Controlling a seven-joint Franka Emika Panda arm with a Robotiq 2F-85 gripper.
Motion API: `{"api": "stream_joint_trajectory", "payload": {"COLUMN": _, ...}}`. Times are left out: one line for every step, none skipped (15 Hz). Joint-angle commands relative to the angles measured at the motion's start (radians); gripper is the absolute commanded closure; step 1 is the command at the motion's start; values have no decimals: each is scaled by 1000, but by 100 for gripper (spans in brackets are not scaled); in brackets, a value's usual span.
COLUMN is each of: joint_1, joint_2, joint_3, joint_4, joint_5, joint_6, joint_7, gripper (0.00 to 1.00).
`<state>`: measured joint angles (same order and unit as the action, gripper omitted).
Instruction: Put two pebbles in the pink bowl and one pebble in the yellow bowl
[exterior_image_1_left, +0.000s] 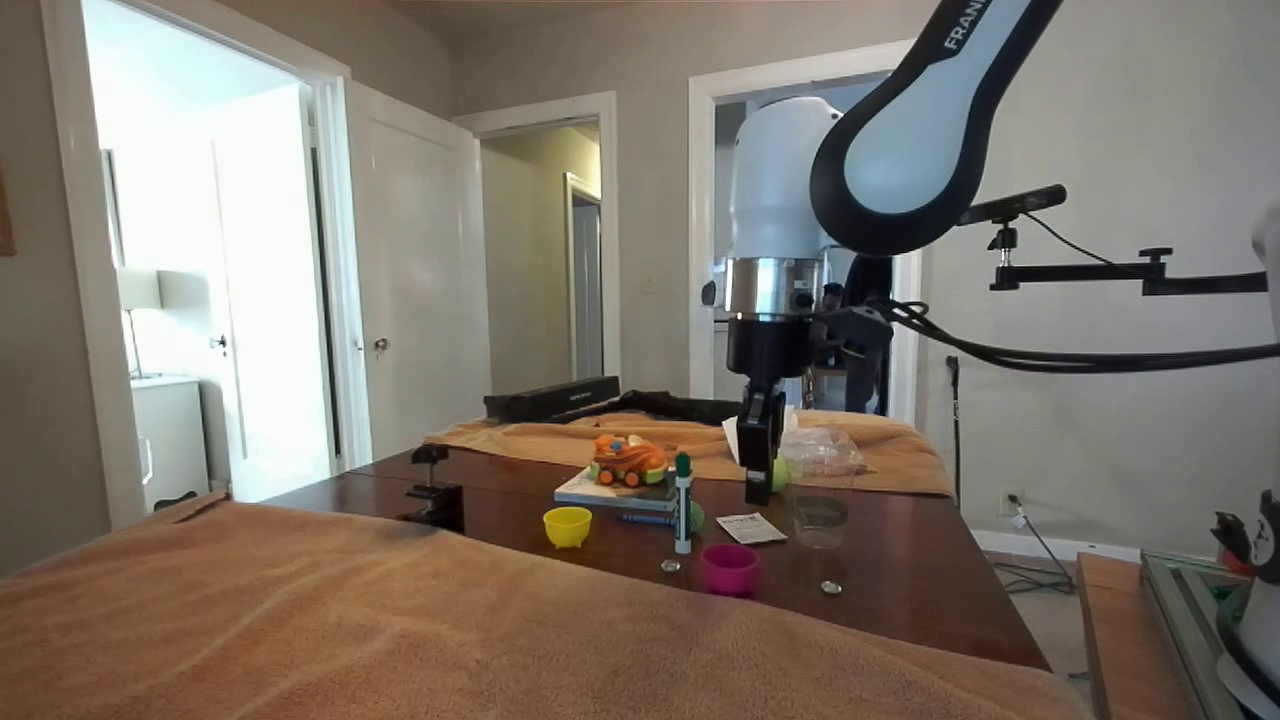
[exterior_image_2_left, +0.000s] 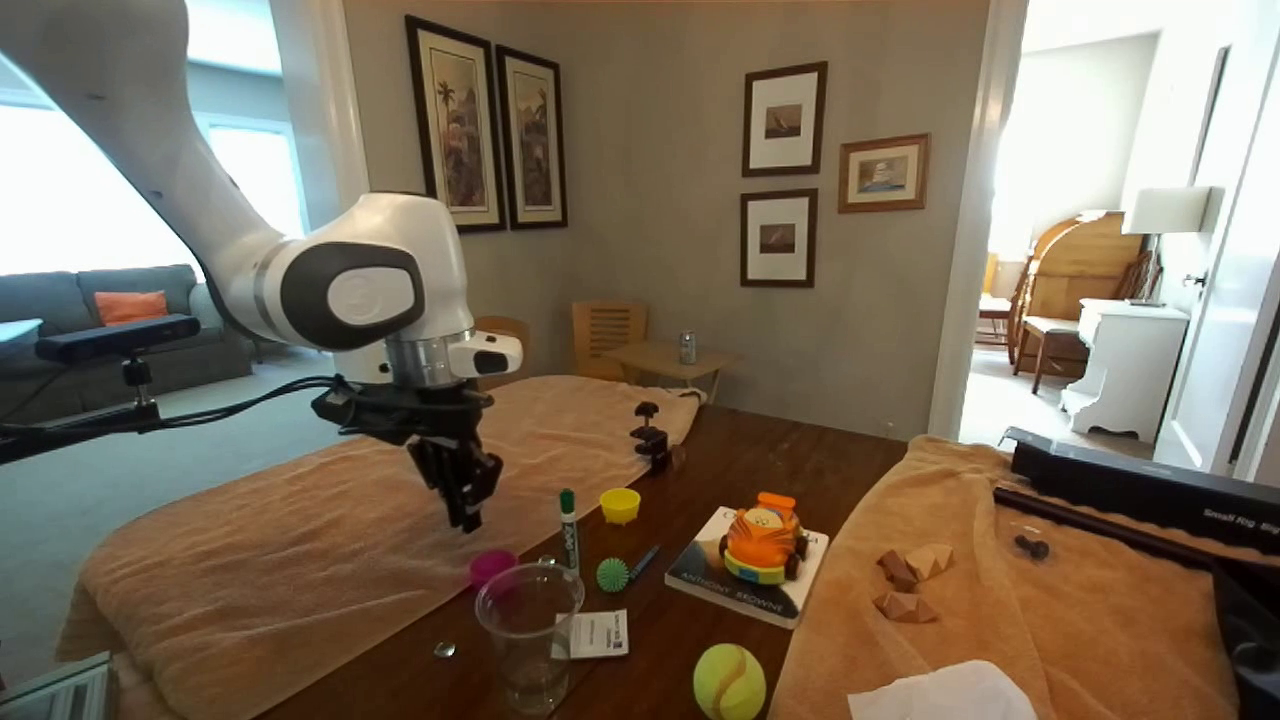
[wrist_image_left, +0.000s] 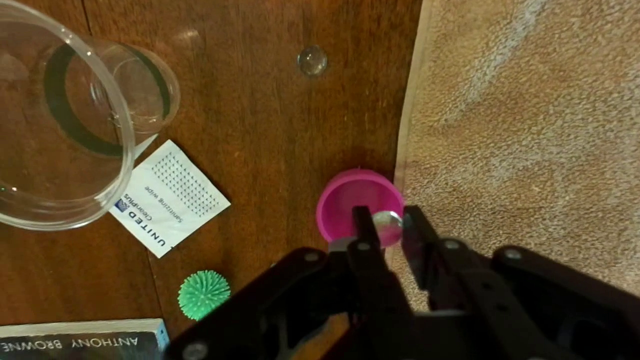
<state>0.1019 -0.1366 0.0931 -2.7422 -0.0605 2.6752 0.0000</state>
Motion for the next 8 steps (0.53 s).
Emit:
{"api": "stream_joint_trajectory", "payload": {"joint_1": -21, "joint_2": 17, "joint_3": -23, "joint_4": 0, "joint_5": 0, "joint_6": 59, "joint_7": -37, "gripper": 95}}
{"api": "stream_joint_trajectory", "payload": {"joint_1": -24, "joint_2": 27, "joint_3": -30, "joint_4": 0, "joint_5": 7, "joint_6": 74, "joint_7": -47, "gripper": 95}}
{"api": "stream_joint_trajectory", "payload": {"joint_1": -28, "joint_2": 36, "joint_3": -34, "joint_4": 0, "joint_5": 1, "joint_6": 94, "joint_7": -45, "gripper": 95}}
{"api": "stream_joint_trajectory", "payload": {"joint_1": -27, "joint_2": 47, "joint_3": -40, "joint_4": -1, "joint_5": 14, "joint_6": 104, "joint_7": -57, "gripper": 95}}
{"api": "stream_joint_trajectory", "payload": {"joint_1": -27, "joint_2": 60, "joint_3": -44, "joint_4": -1, "joint_5": 20, "joint_6": 118, "joint_7": -66, "gripper": 95}}
{"api": "stream_joint_trajectory", "payload": {"joint_1": -27, "joint_2": 74, "joint_3": -47, "joint_4": -2, "joint_5": 24, "joint_6": 128, "joint_7": -73, "gripper": 95}}
{"api": "stream_joint_trajectory", "payload": {"joint_1": -27, "joint_2": 88, "joint_3": -48, "joint_4": -2, "joint_5": 20, "joint_6": 138, "joint_7": -75, "gripper": 95}}
{"api": "stream_joint_trajectory", "payload": {"joint_1": -27, "joint_2": 102, "joint_3": -49, "joint_4": -2, "joint_5": 23, "joint_6": 152, "joint_7": -81, "gripper": 95}}
